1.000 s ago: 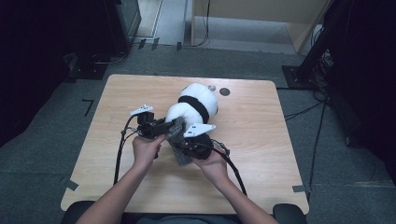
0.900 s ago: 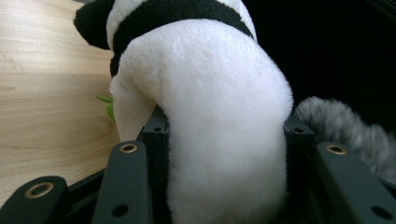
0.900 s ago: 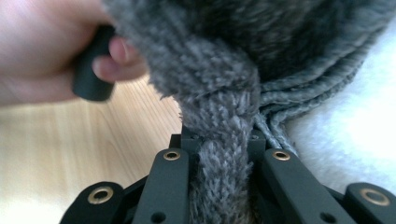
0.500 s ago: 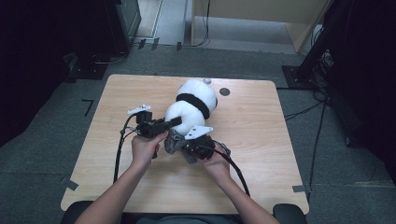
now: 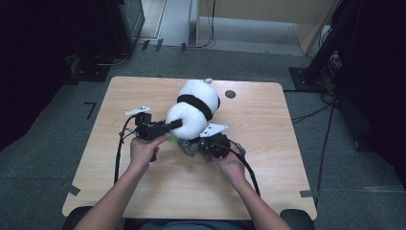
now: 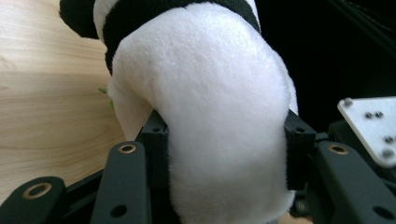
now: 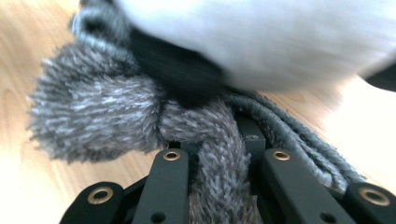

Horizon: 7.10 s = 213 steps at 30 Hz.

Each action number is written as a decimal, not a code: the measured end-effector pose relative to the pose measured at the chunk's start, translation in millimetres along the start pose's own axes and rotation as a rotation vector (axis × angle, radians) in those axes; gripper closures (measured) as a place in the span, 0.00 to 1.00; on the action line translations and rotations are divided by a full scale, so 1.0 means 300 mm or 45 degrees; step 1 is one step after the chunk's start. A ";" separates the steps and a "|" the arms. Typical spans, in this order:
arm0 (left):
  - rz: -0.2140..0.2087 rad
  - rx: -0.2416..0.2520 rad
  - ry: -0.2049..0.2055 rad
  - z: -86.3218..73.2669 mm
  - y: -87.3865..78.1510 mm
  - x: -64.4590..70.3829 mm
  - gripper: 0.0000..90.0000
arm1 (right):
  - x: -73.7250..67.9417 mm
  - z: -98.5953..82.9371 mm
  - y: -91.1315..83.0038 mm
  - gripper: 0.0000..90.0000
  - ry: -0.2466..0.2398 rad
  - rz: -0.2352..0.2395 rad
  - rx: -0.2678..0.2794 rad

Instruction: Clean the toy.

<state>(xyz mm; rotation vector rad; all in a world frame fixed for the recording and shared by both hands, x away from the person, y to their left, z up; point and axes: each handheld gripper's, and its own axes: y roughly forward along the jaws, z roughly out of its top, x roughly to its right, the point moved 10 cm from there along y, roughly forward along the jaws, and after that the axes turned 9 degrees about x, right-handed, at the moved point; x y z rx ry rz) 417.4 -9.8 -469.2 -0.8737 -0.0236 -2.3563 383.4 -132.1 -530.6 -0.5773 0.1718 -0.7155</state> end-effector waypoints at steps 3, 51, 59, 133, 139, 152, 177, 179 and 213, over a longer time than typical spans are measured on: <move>0.015 -0.003 0.026 0.001 -0.004 -0.002 0.55 | 0.039 -0.008 -0.013 0.87 0.040 -0.017 -0.010; 0.345 0.069 0.209 0.100 -0.149 -0.311 0.55 | 0.462 -0.112 -0.291 0.85 0.467 -0.271 0.066; 0.383 0.068 0.207 0.110 -0.178 -0.372 0.55 | 0.503 -0.178 -0.251 0.85 0.496 -0.284 0.013; 0.291 -0.191 0.469 0.057 -0.116 -0.158 0.01 | 0.360 -0.098 -0.261 0.42 0.434 -0.160 0.060; 0.288 -0.222 0.535 0.006 -0.072 -0.117 0.07 | 0.293 -0.069 -0.256 0.44 0.384 -0.119 0.095; 0.206 -0.295 0.581 -0.134 0.013 -0.054 0.07 | 0.158 -0.099 -0.154 0.48 0.355 0.001 0.043; 0.219 -0.477 0.600 -0.386 0.098 -0.093 0.17 | 0.055 -0.196 0.020 0.49 0.259 -0.019 -0.070; 0.230 -0.478 0.639 -0.395 0.101 -0.102 0.17 | 0.060 -0.198 0.023 0.47 0.236 -0.035 -0.059; 0.280 -0.480 0.696 -0.400 0.104 -0.106 0.17 | 0.091 -0.219 0.043 0.14 0.188 -0.132 -0.006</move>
